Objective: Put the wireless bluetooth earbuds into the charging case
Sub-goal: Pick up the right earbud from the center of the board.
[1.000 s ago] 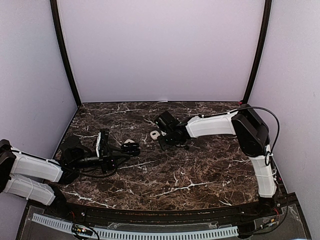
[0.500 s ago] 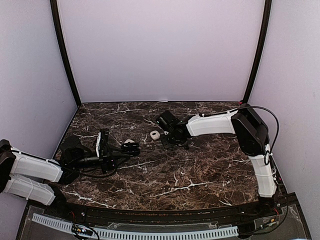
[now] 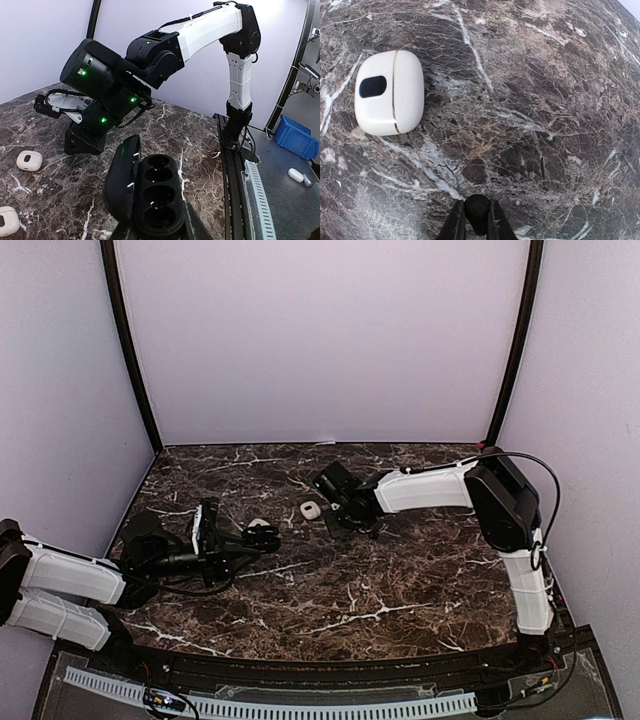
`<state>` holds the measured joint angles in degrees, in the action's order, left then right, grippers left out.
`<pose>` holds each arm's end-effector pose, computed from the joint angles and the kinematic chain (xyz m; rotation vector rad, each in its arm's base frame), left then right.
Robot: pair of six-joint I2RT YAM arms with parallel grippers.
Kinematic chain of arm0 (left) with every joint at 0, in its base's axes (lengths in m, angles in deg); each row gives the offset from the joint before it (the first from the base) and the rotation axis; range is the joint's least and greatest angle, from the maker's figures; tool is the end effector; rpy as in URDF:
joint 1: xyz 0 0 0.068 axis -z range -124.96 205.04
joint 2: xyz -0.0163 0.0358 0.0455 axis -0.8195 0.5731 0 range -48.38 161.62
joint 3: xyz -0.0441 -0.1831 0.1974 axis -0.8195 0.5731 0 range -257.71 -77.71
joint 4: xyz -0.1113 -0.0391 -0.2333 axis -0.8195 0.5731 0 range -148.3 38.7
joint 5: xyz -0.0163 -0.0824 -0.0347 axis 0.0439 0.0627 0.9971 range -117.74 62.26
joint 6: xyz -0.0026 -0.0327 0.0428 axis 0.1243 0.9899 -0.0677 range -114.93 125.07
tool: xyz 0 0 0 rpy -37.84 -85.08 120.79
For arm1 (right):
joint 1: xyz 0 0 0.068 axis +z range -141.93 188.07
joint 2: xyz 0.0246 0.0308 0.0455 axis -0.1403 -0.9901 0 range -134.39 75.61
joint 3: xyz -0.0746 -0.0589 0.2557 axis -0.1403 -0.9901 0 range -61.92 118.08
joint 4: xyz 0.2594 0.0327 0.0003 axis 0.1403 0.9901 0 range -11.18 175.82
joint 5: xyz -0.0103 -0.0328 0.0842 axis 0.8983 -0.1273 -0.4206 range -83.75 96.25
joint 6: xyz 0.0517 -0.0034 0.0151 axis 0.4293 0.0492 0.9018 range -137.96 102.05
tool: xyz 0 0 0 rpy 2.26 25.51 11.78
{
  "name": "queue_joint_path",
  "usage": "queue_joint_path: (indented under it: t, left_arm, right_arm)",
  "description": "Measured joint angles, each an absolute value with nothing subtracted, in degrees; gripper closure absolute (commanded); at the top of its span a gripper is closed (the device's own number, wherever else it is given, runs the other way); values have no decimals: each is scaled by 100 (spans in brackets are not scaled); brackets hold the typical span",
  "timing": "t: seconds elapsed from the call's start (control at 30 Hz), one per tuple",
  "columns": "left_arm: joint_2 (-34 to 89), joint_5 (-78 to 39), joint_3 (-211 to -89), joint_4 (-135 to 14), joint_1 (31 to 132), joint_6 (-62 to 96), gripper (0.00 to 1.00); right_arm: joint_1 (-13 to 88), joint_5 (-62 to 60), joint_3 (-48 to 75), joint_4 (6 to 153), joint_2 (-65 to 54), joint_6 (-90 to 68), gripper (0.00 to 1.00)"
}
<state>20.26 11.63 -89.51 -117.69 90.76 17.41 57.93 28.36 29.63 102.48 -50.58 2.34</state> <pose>0.1569 -0.1407 0.1916 0.8853 1.4056 -1.1710 0.3118 0.3490 0.1455 -0.4990 2.4282 0.0082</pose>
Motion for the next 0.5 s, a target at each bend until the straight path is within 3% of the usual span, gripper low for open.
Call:
queue_joint_path:
  t: [0.5]
  left_arm:
    - [2094, 1205, -8955, -11767, 9076, 1736, 85]
  right_arm:
    - [5793, 2583, 2644, 10246, -4494, 210, 100]
